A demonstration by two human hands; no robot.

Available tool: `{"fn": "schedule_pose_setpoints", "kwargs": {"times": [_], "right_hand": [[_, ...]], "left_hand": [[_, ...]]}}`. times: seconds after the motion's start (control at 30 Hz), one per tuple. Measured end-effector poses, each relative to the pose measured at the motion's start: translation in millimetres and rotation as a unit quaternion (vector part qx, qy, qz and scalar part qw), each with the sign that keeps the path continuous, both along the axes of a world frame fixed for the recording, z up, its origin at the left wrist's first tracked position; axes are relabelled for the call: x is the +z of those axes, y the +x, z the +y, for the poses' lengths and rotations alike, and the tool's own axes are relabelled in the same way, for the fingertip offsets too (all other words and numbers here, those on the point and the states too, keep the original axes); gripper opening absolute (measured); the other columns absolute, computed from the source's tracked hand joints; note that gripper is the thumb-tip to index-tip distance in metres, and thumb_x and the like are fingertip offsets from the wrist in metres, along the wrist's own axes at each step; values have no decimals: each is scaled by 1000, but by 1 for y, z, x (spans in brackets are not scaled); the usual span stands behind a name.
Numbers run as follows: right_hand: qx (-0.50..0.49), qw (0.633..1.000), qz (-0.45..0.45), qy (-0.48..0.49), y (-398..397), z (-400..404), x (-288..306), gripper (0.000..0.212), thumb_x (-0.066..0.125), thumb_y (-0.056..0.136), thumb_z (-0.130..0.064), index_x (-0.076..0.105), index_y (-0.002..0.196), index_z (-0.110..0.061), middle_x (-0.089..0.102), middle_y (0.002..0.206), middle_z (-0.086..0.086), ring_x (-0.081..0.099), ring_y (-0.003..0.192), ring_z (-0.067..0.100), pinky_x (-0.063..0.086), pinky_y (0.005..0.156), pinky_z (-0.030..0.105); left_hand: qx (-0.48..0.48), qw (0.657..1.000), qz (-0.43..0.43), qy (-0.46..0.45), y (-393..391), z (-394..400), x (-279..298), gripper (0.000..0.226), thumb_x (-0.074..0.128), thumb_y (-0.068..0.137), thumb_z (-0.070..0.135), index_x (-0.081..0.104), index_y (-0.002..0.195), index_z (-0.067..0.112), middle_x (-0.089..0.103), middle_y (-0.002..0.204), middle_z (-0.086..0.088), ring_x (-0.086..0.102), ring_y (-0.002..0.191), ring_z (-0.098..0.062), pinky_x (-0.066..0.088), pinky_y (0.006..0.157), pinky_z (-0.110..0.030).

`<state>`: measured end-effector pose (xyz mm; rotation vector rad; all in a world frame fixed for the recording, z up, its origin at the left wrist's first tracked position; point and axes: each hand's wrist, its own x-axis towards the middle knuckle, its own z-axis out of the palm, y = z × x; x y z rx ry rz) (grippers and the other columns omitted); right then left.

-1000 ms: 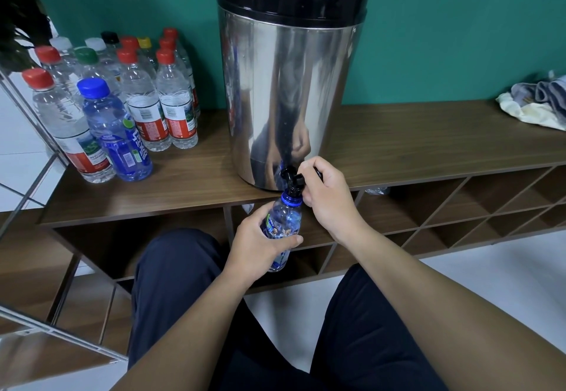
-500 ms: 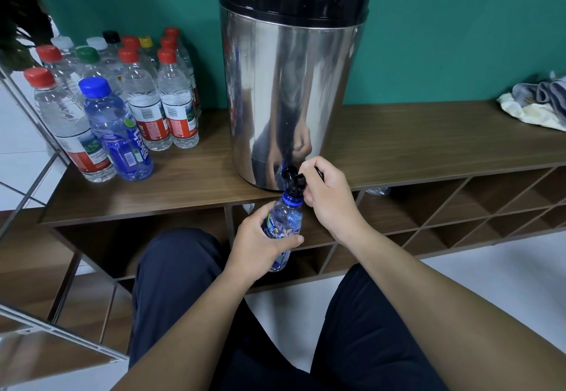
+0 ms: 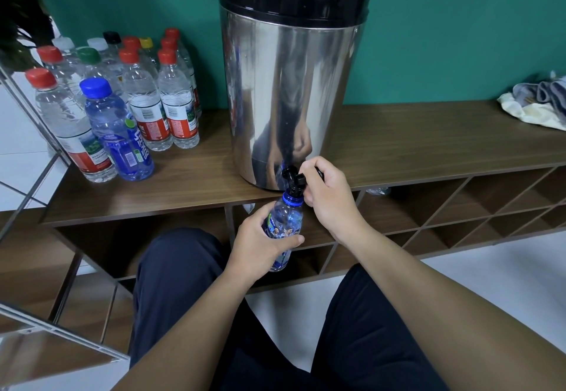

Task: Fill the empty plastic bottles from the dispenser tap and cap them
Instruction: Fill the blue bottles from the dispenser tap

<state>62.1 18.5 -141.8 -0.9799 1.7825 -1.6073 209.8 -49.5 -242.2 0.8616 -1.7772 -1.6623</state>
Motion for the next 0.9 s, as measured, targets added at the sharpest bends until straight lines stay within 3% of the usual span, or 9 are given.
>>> {"fn": "schedule_pose_setpoints", "kwargs": {"times": [0.27,0.47,0.9], "right_hand": [[-3,1000,-11,-4,0,-1,0,26,55,116,-24,60,93,-11,41,59,-10,35,56,14,34,56,27],[-7,1000,-15,-3,1,0,0,24,55,114,-20,62,93,-12,46,58,-12,38,58,13,36,56,25],[-7,1000,-6,2,2,0,1,26,55,115,-25,62,92,-17,46,58,-13,38,56,12,37,58,27]], "left_hand": [[-1,1000,-4,-4,-1,0,2,77,105,74,15,71,141,32,83,120,8,80,112,-15,62,108,-50],[4,1000,8,3,-1,2,3,75,103,74,6,72,139,28,84,118,4,81,110,-18,63,108,-49],[1,1000,8,5,1,4,8,75,103,75,8,71,140,29,84,118,9,80,110,-12,63,105,-41]]}}
